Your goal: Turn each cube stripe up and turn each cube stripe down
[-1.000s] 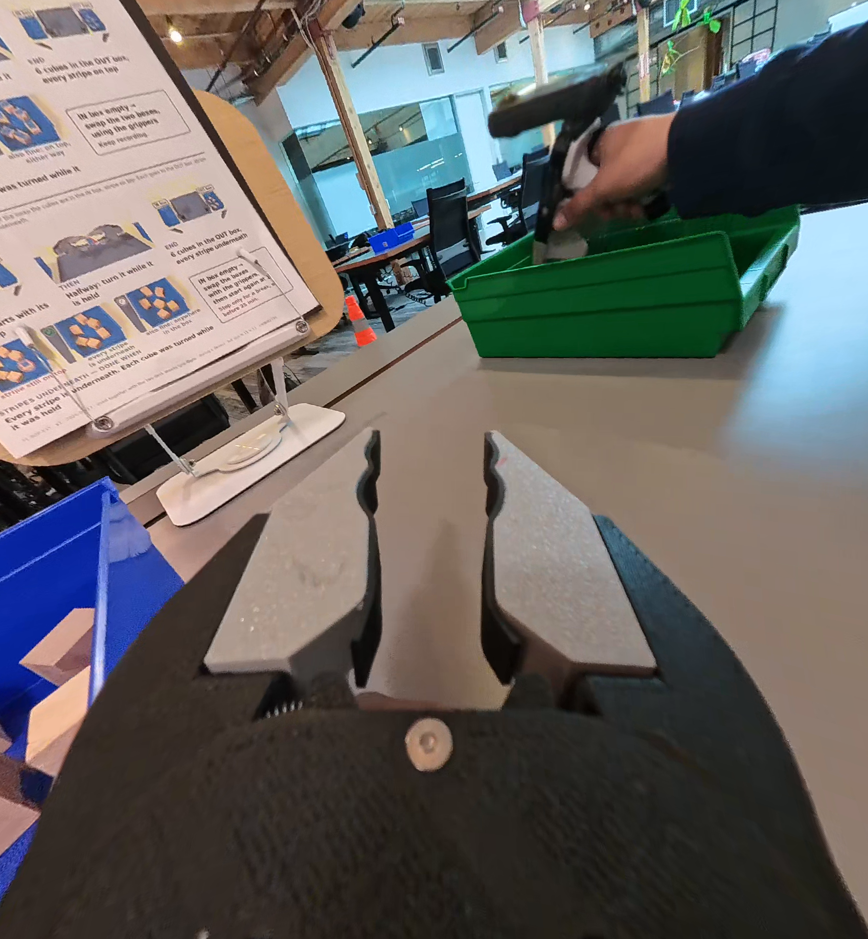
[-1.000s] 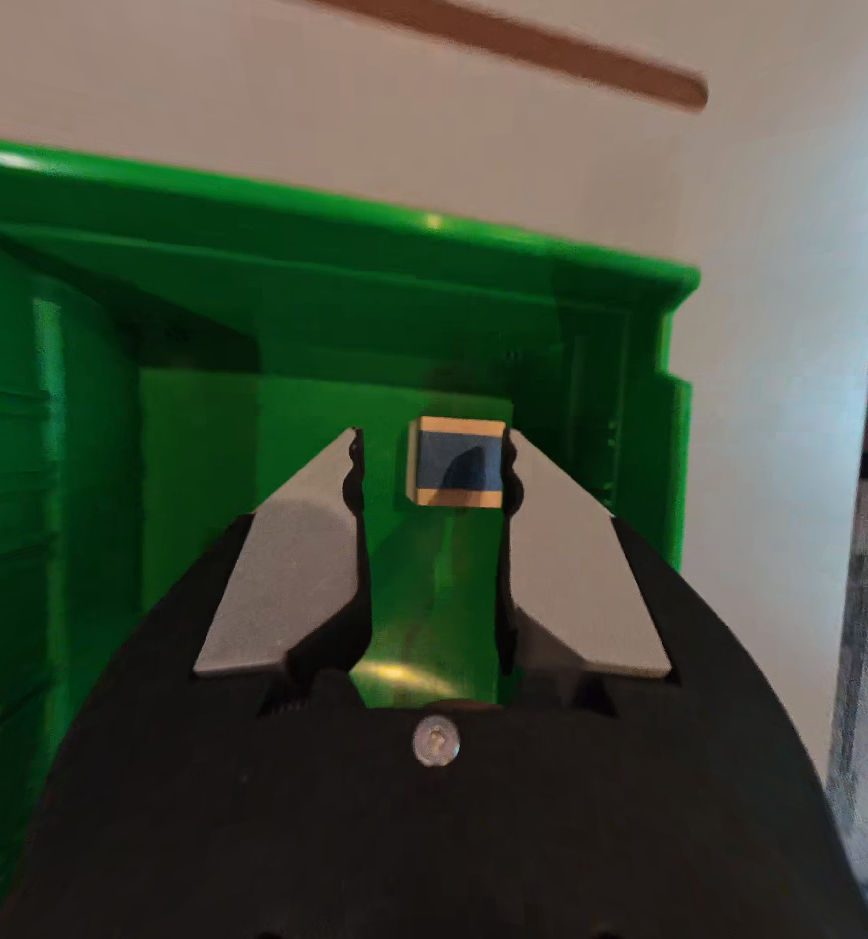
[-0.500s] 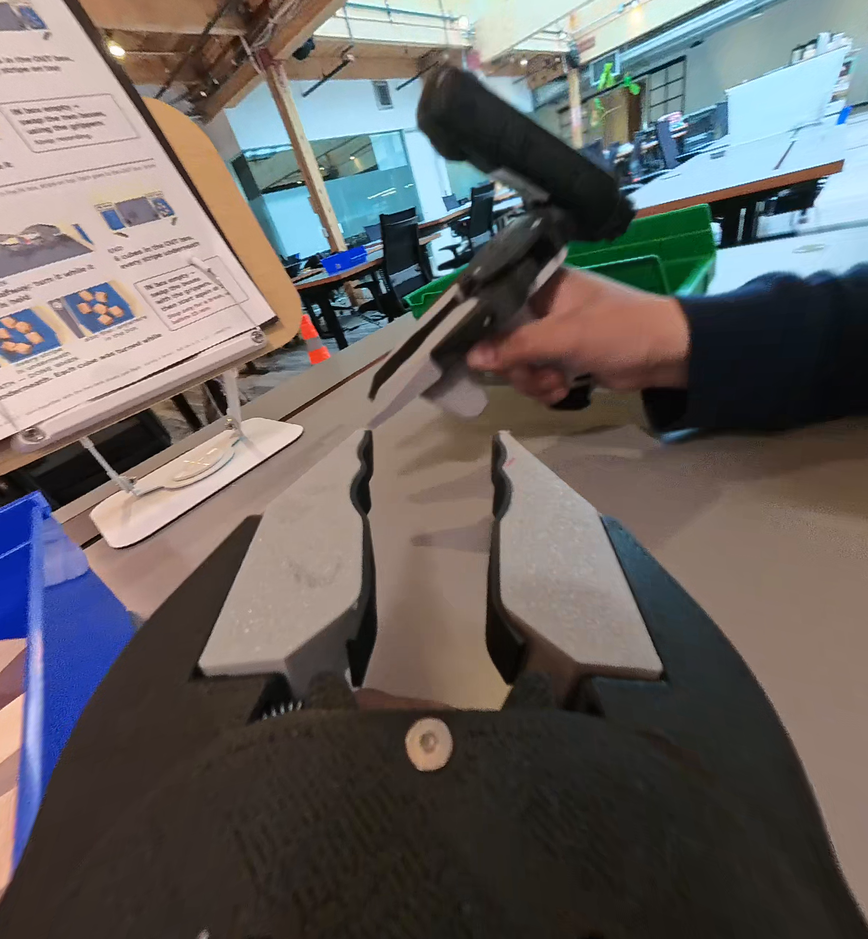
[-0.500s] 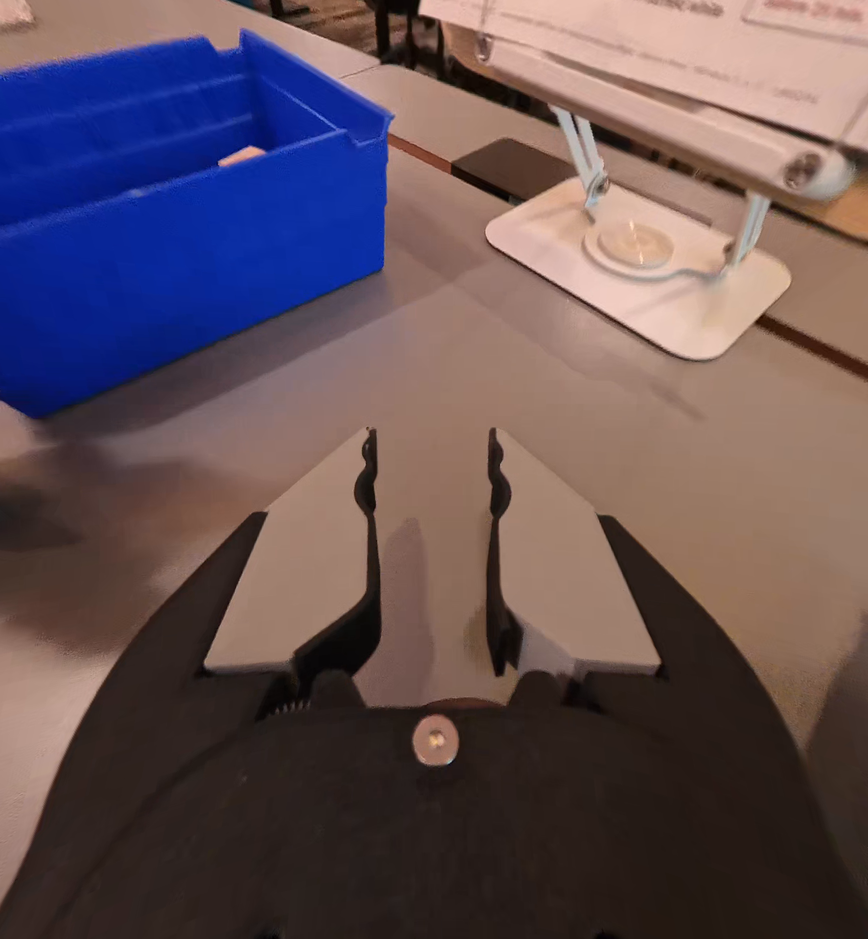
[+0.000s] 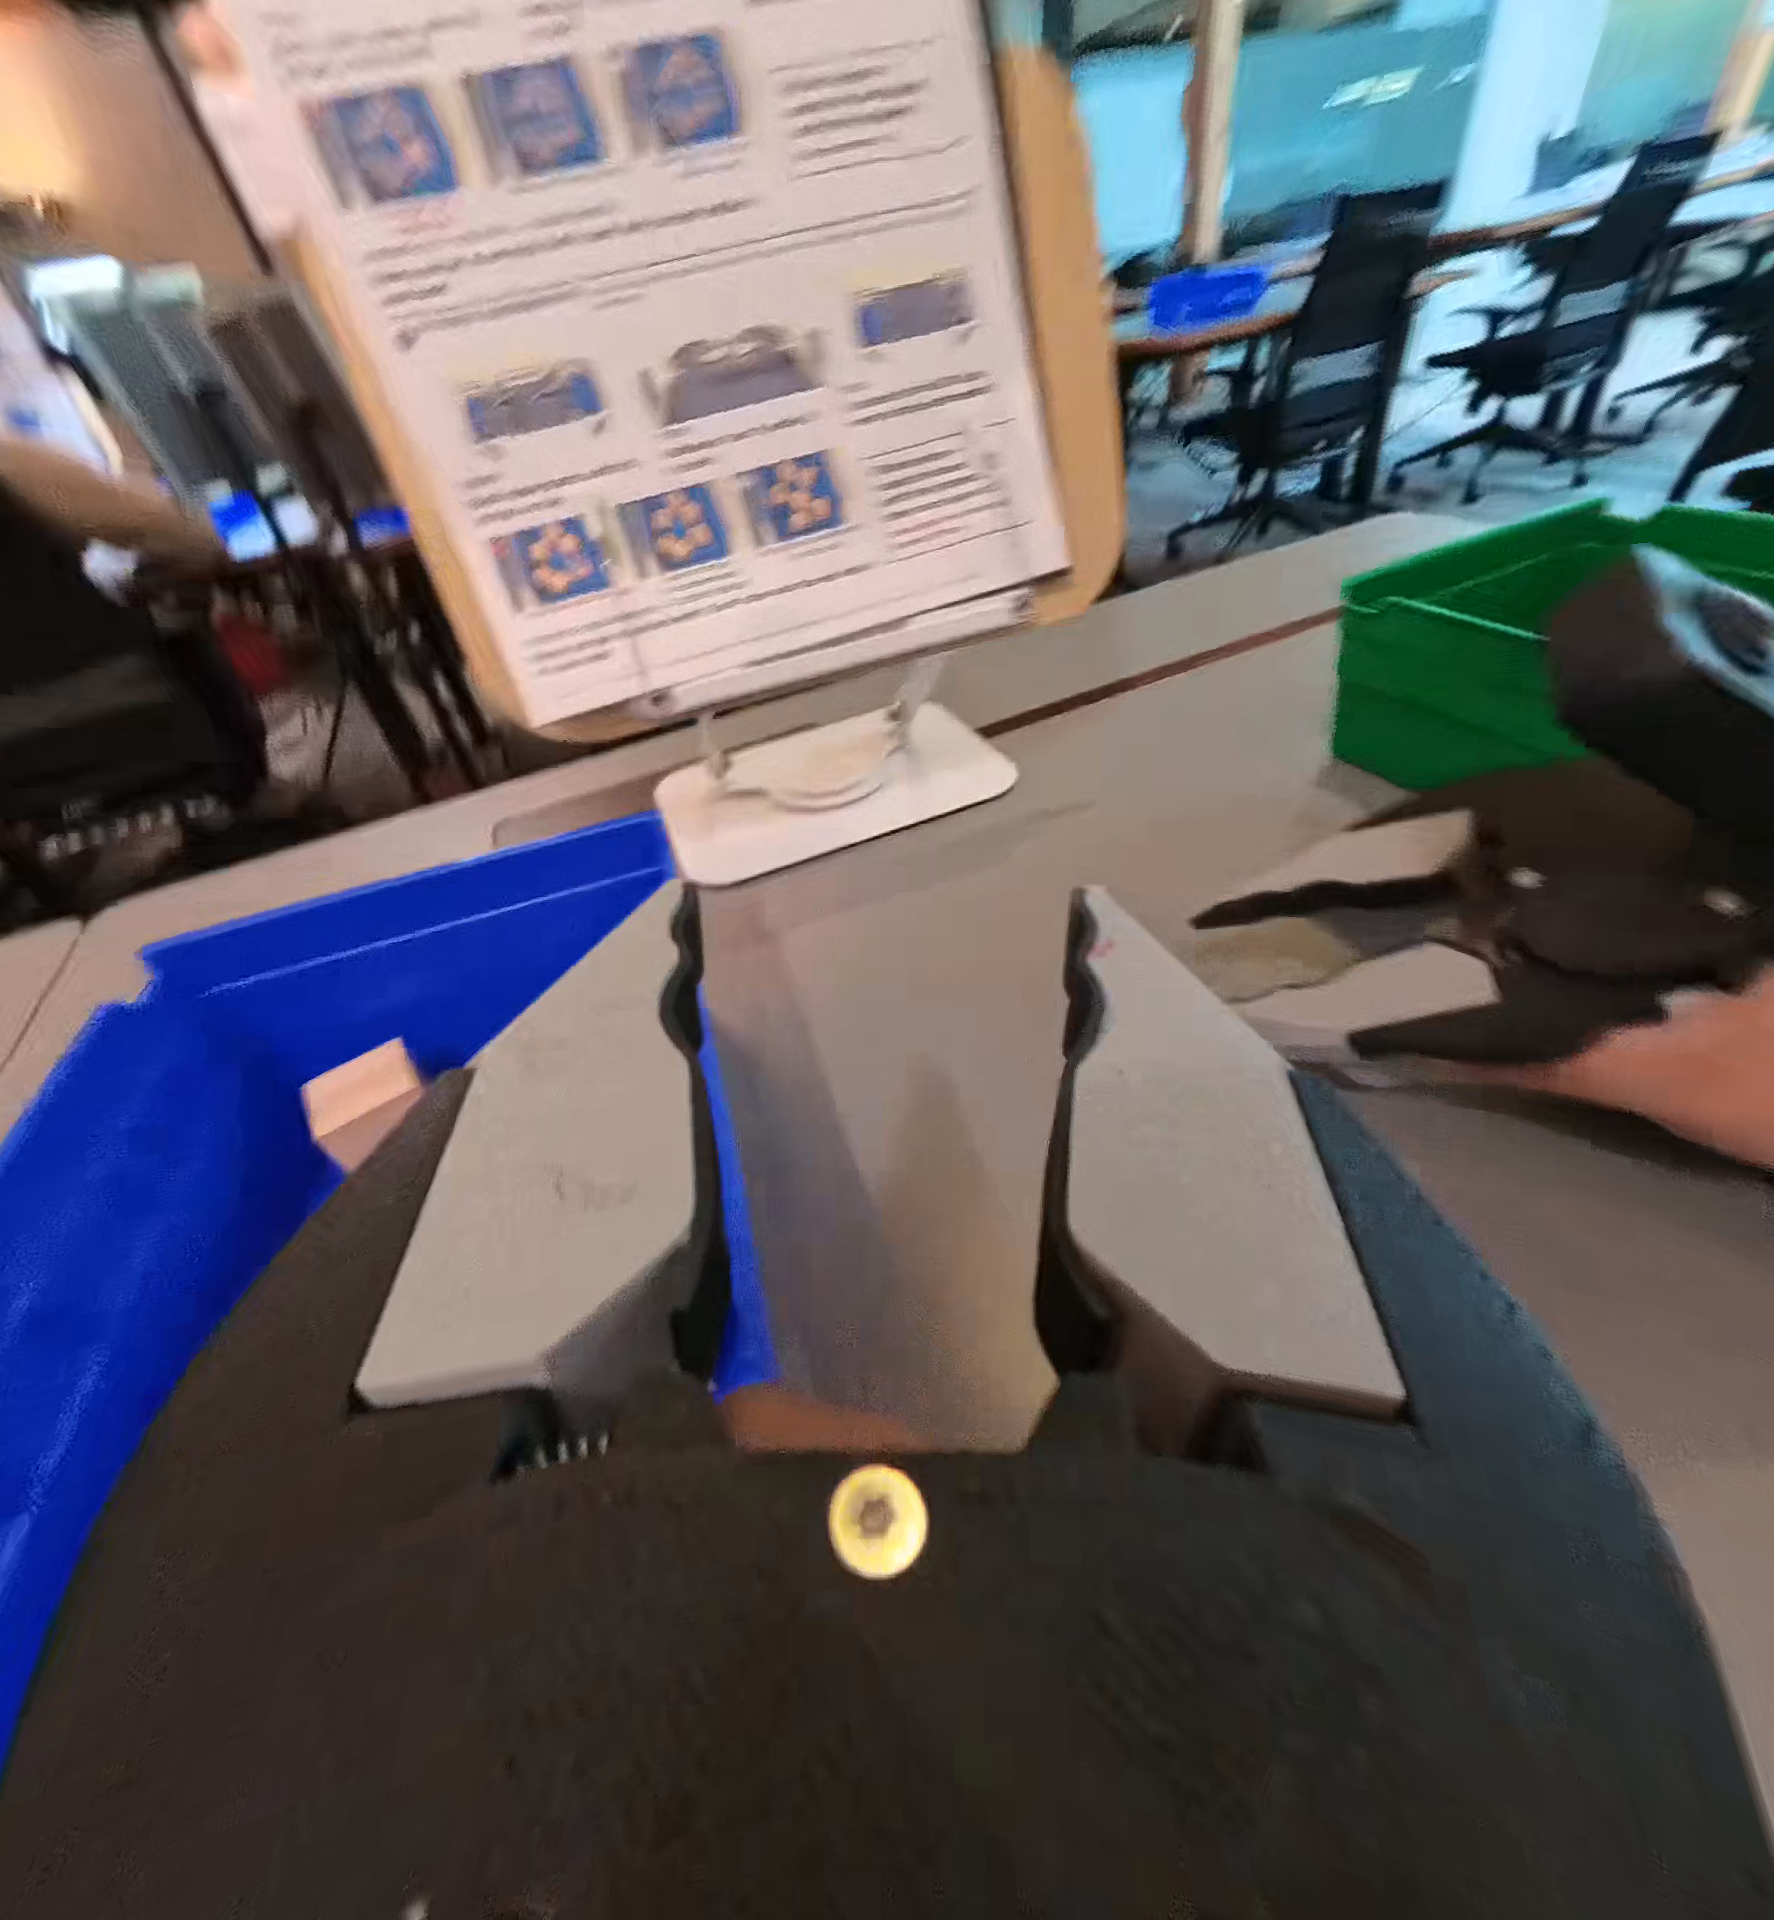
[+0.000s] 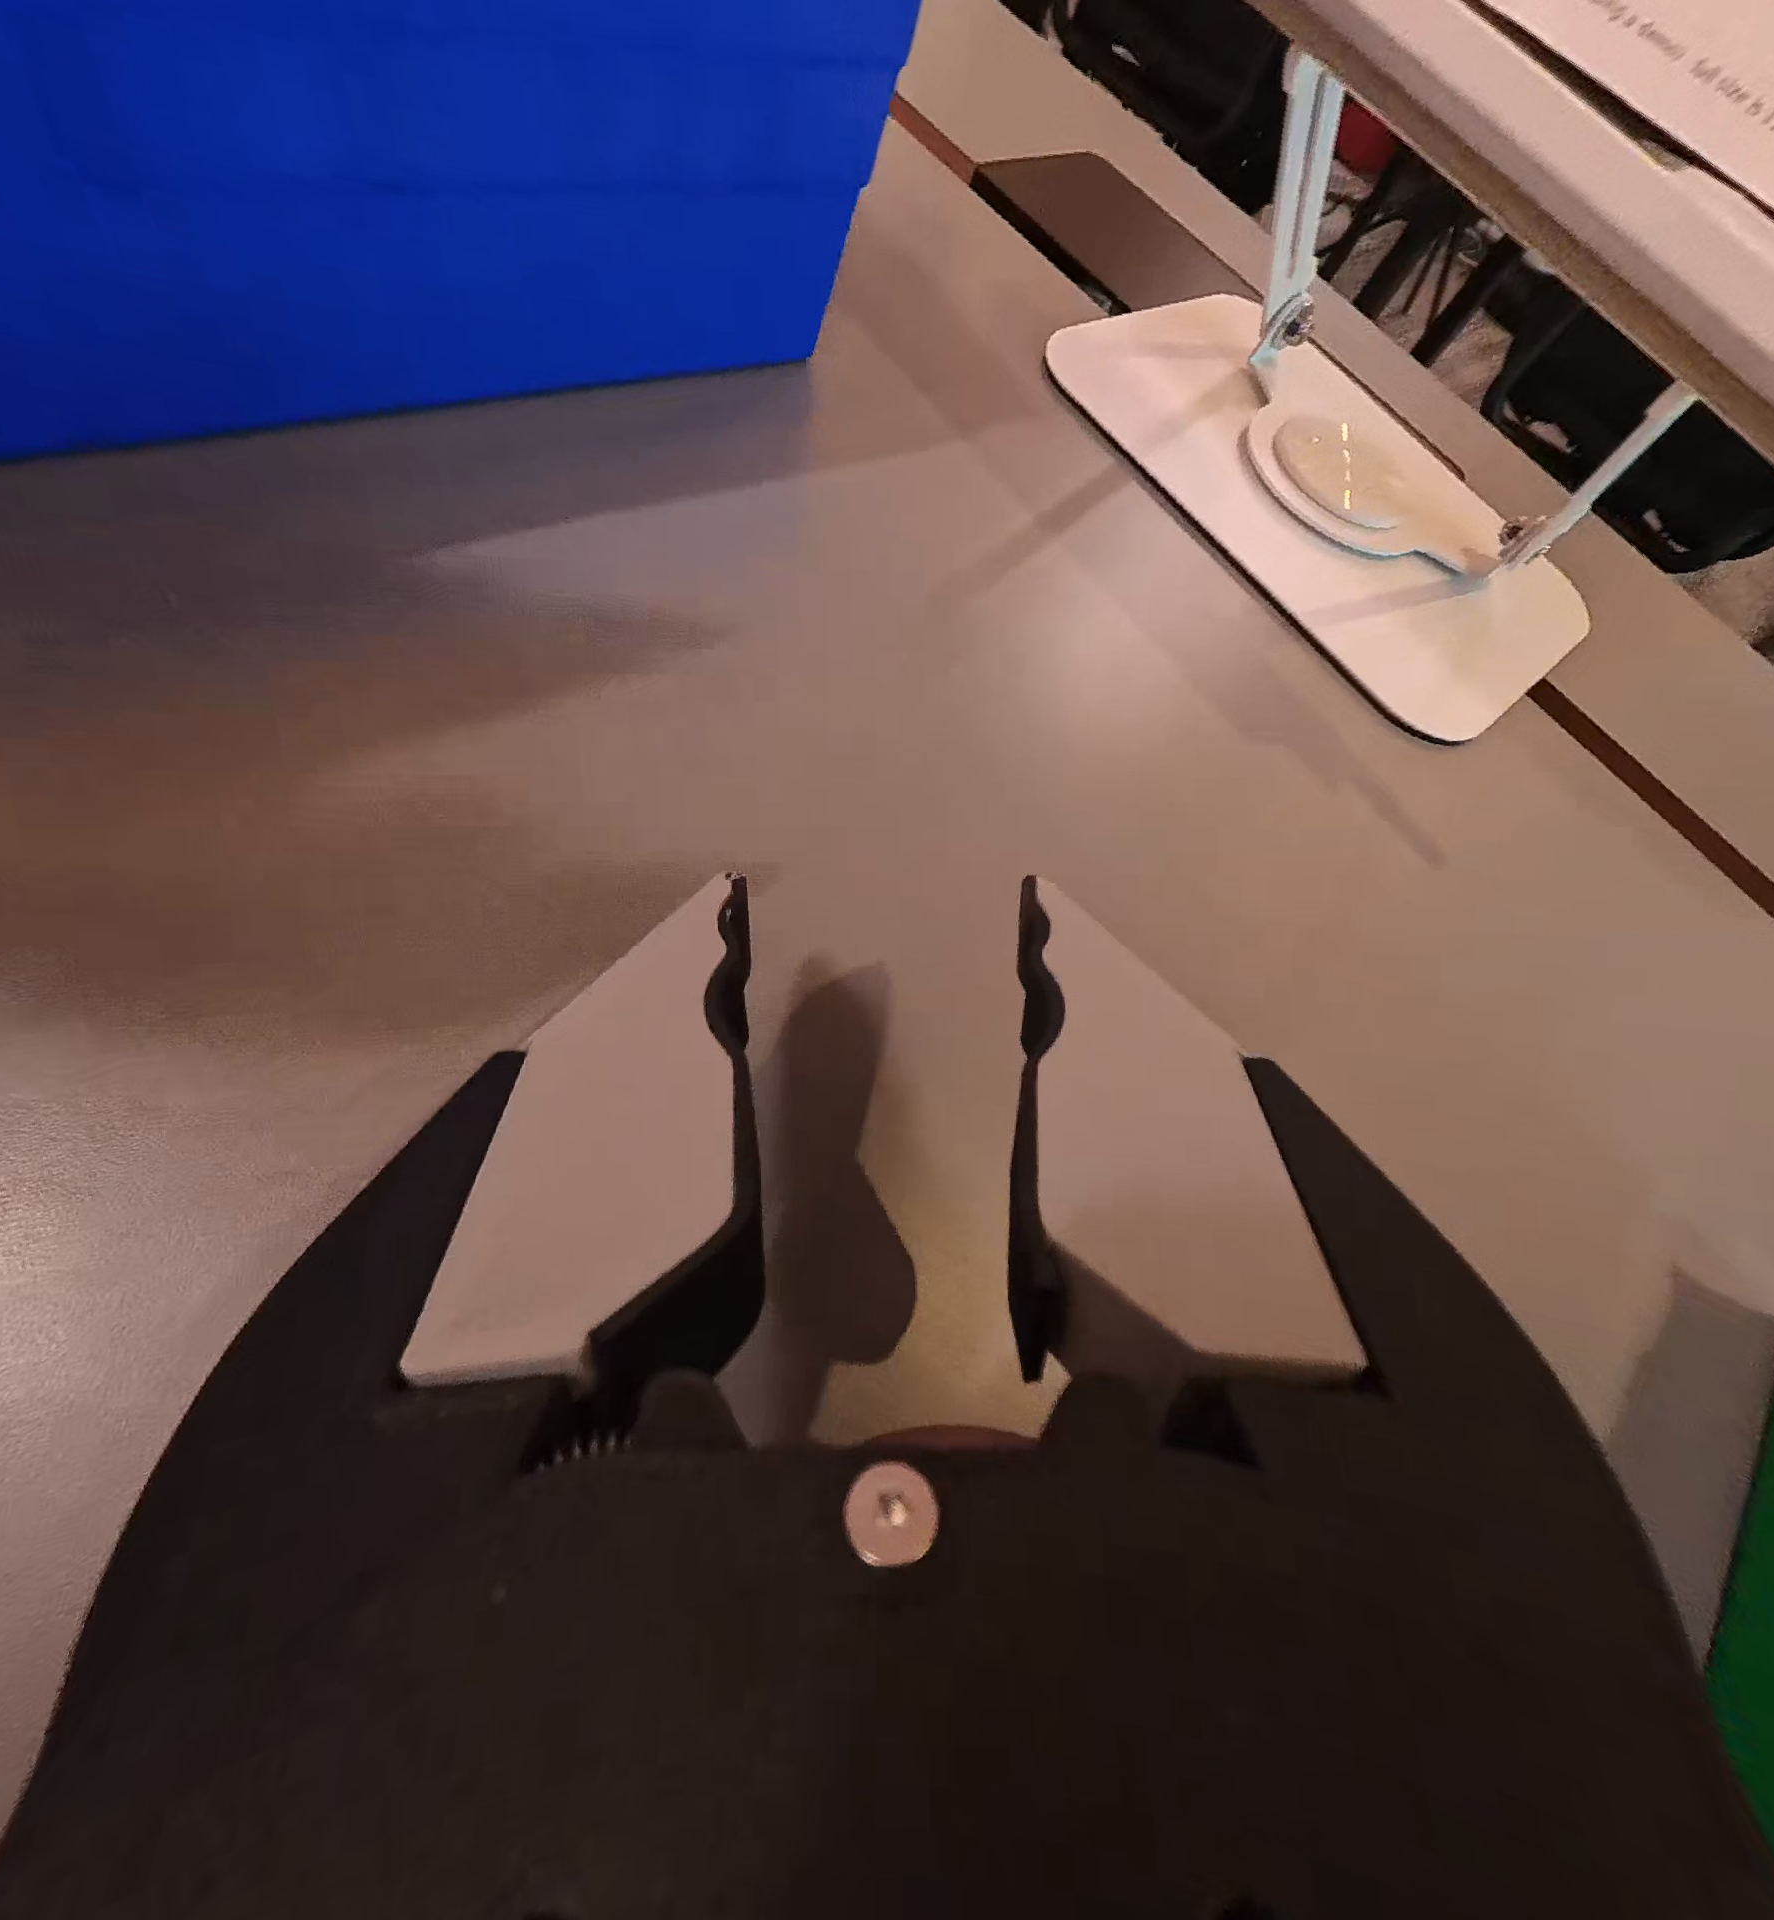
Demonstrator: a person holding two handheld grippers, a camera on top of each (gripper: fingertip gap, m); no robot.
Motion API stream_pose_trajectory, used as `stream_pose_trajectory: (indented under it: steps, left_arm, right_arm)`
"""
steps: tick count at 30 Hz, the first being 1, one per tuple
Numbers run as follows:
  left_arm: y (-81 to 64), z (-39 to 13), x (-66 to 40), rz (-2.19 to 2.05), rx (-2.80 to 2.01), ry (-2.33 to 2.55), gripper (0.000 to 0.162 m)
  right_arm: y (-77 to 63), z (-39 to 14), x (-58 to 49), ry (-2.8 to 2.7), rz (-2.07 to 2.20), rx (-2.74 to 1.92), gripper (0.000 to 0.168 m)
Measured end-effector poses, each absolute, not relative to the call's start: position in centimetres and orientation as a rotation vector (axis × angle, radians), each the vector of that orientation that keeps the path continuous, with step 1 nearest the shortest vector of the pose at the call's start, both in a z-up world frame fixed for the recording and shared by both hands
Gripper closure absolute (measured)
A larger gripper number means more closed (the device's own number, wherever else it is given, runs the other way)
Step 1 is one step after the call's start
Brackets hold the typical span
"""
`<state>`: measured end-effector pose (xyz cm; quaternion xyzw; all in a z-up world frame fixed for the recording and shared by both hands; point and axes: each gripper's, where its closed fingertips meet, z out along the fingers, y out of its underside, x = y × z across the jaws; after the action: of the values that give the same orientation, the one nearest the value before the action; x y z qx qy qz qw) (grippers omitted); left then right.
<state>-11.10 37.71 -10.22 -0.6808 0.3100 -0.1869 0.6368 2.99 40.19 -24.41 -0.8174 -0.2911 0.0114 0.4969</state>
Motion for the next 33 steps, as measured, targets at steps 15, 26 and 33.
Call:
stream_pose_trajectory:
  steps: [15, 26, 33]
  left_arm:
    - [55.1, -25.4, -23.7, 0.046, -2.422, 0.581, 0.106]
    - [53.2, -18.7, -19.4, -0.239, -2.055, 0.813, 0.115]
    - [37.6, -9.7, -8.6, -0.632, -1.261, 1.347, 0.115]
  right_arm:
    - [39.8, -22.5, 3.1, -0.636, 0.14, -1.919, 0.115]
    - [38.8, -22.7, 1.1, -0.702, 0.323, -1.925, 0.116]
    - [32.8, -17.9, -4.5, -0.769, 1.213, -1.751, 0.111]
